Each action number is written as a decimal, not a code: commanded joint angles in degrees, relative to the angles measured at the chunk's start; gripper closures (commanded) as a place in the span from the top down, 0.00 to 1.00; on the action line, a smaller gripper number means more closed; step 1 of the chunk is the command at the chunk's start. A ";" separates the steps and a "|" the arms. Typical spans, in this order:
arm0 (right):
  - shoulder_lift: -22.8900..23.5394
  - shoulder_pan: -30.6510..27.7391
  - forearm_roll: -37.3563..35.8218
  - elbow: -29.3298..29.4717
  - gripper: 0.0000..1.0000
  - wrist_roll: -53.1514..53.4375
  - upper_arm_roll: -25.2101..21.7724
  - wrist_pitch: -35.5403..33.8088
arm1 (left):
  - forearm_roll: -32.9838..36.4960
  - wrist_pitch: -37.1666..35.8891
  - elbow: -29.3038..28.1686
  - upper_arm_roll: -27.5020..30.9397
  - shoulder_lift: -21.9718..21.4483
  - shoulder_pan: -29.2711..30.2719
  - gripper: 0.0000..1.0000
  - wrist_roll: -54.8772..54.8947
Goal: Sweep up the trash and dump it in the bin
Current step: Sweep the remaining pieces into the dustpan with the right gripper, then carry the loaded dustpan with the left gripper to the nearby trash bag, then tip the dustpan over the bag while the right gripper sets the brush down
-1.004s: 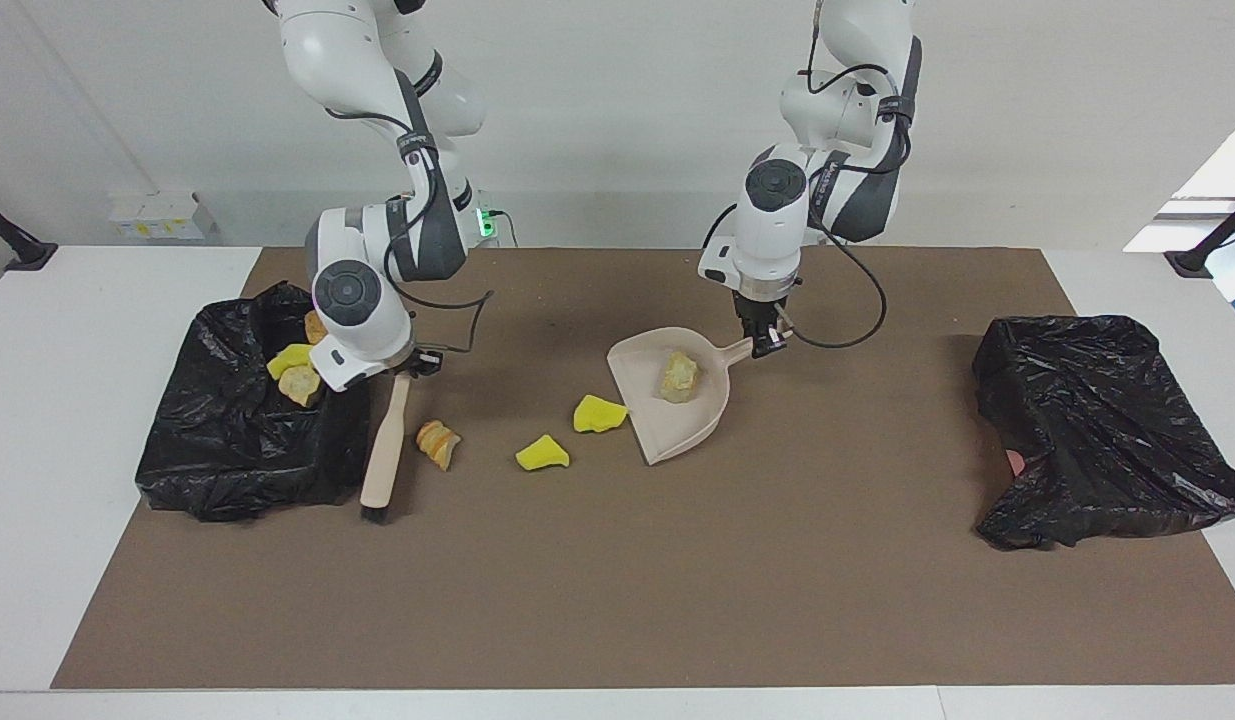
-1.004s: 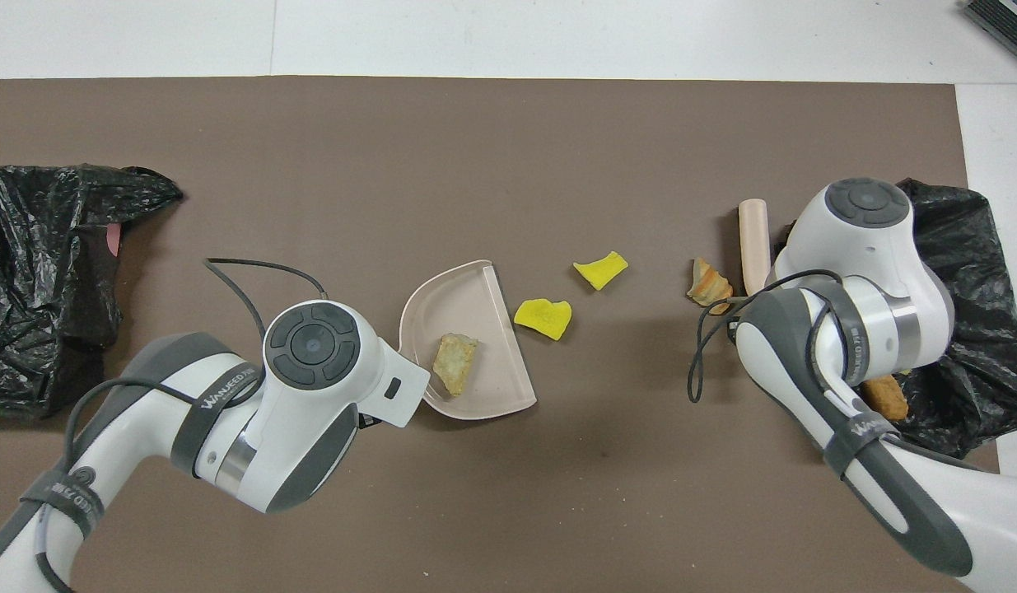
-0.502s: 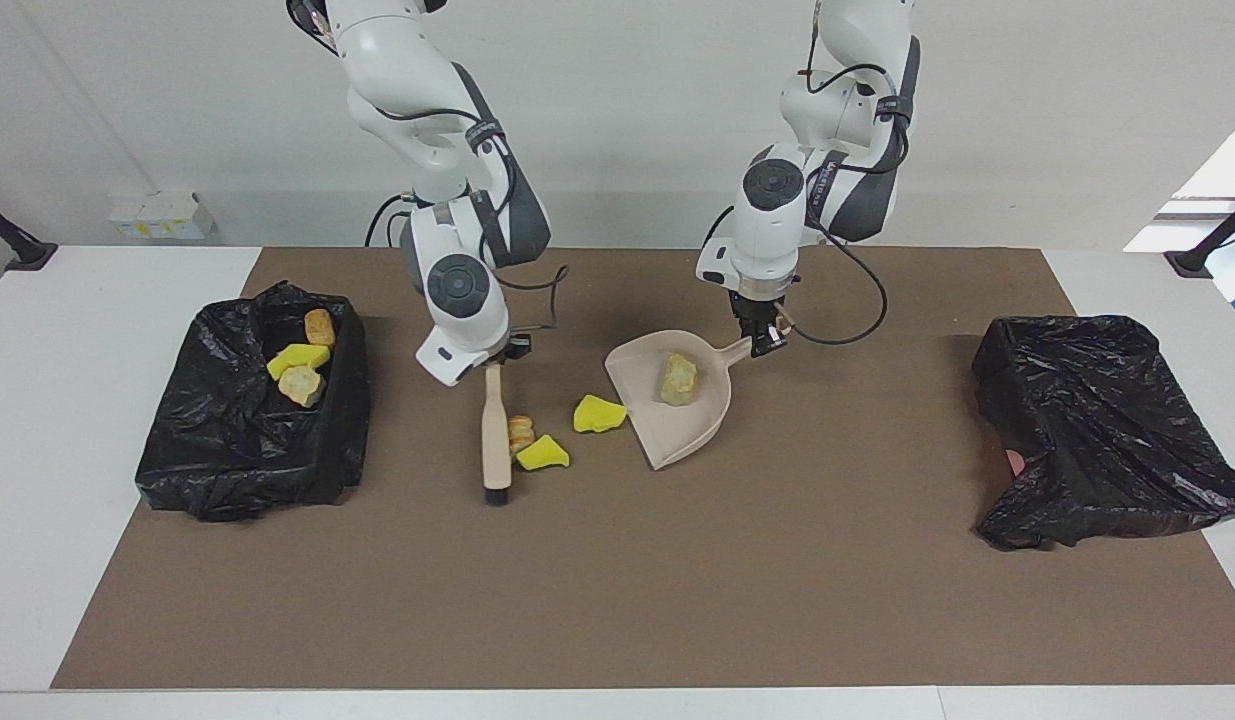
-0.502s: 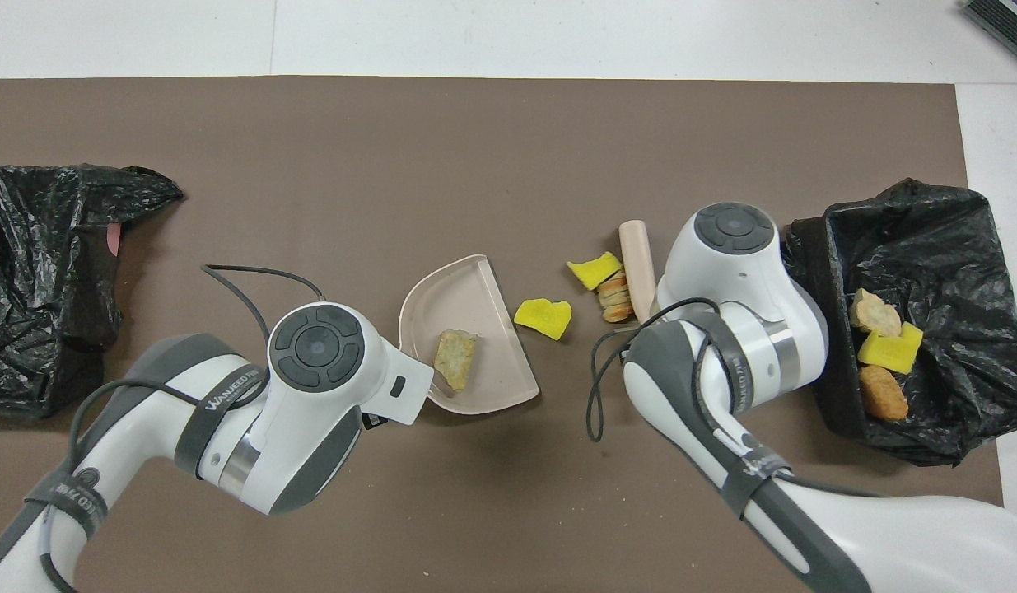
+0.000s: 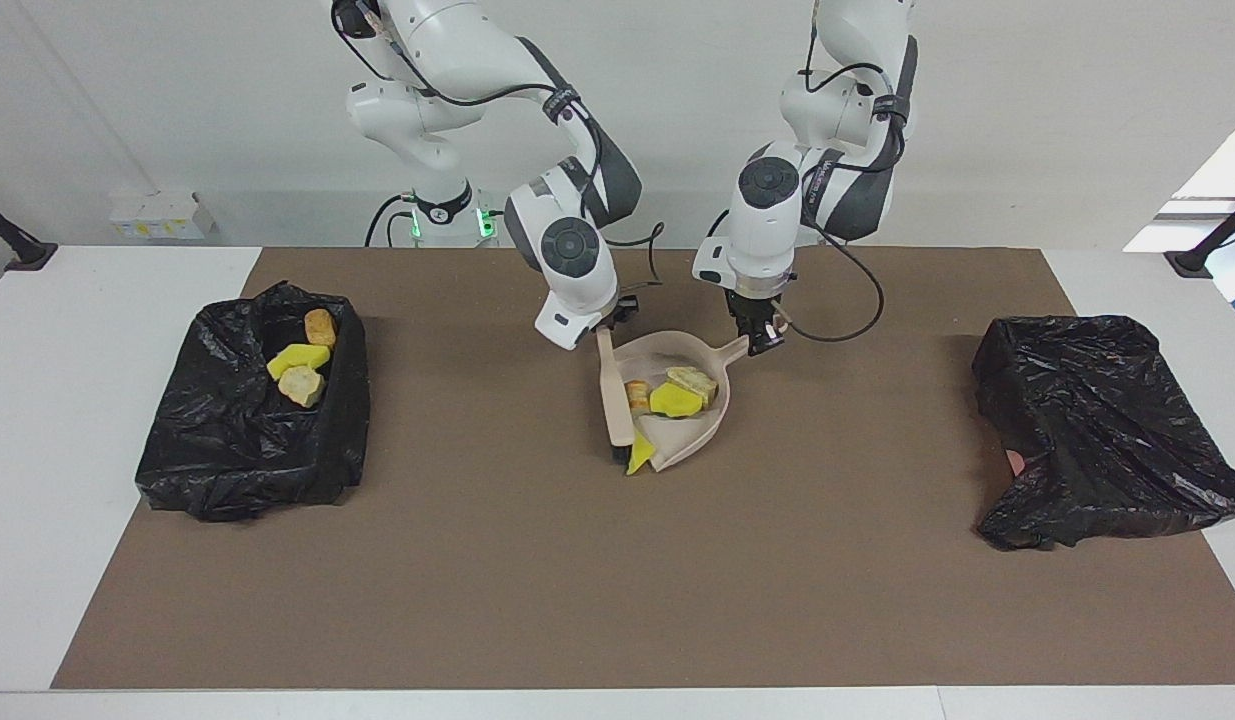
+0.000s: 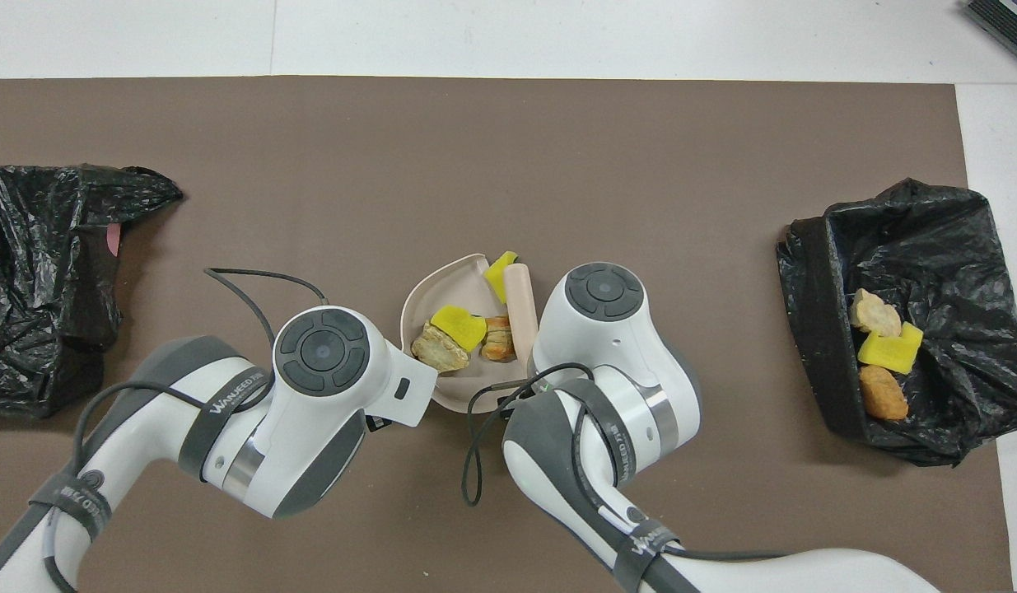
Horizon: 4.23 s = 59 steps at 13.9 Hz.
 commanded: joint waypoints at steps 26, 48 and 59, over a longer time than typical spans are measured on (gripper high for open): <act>-13.35 9.10 1.93 -13.76 0.00 17.15 0.31 -0.37 | -5.33 -5.69 19.98 0.86 8.15 28.68 0.00 45.74; -18.71 -9.34 -0.70 3.78 1.00 11.96 -0.74 -10.29 | 13.53 -1.33 36.18 2.44 11.84 56.73 0.00 80.41; -15.66 -18.59 -20.91 28.74 1.00 0.44 -1.98 -24.78 | 48.34 -3.42 28.89 2.35 7.19 49.80 0.00 51.61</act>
